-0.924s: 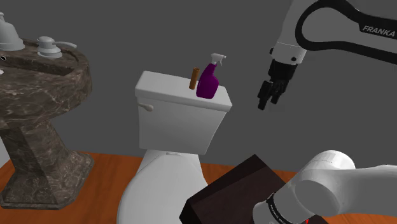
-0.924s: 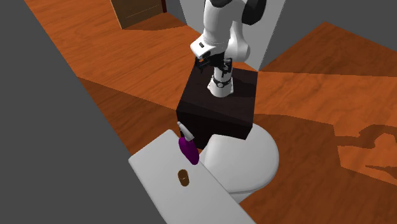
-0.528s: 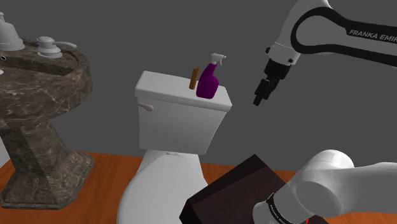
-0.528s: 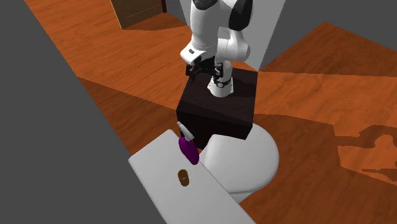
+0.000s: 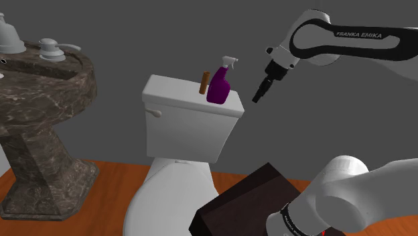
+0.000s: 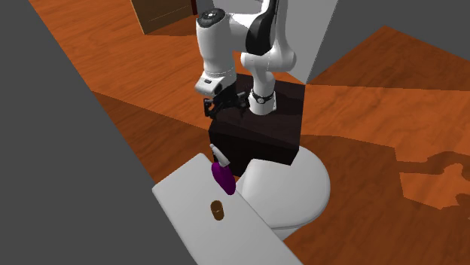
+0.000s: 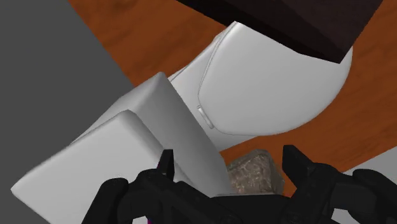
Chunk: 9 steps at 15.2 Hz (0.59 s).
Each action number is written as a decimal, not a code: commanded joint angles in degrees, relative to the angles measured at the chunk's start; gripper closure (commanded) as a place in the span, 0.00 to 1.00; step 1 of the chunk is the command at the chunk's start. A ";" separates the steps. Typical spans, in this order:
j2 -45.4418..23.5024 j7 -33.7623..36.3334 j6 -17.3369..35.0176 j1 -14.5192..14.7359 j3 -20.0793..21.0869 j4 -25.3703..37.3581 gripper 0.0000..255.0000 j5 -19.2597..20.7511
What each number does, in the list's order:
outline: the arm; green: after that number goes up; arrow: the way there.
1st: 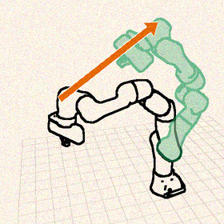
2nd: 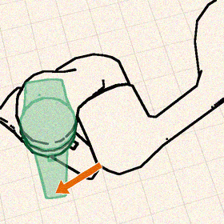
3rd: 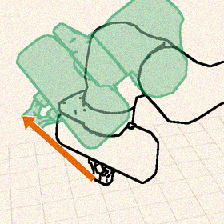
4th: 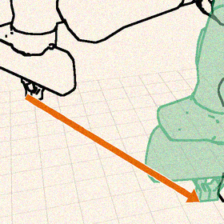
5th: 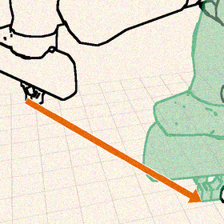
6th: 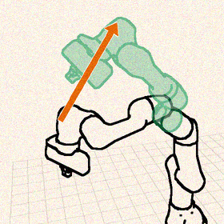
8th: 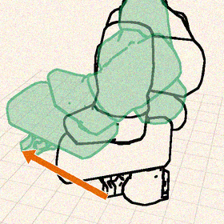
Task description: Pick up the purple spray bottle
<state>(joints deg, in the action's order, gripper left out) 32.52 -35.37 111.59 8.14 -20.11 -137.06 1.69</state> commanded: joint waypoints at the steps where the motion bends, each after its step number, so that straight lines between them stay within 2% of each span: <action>1: -4.31 -7.02 3.42 2.61 -3.62 3.03 0.00 -2.57; 5: -11.56 -20.71 7.95 8.28 -9.98 8.27 0.00 -10.16; 9: -19.67 -35.65 8.95 14.02 -16.12 15.27 0.00 -20.82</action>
<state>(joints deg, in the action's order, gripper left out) 15.31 -66.17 120.15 20.72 -34.31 -123.59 -15.83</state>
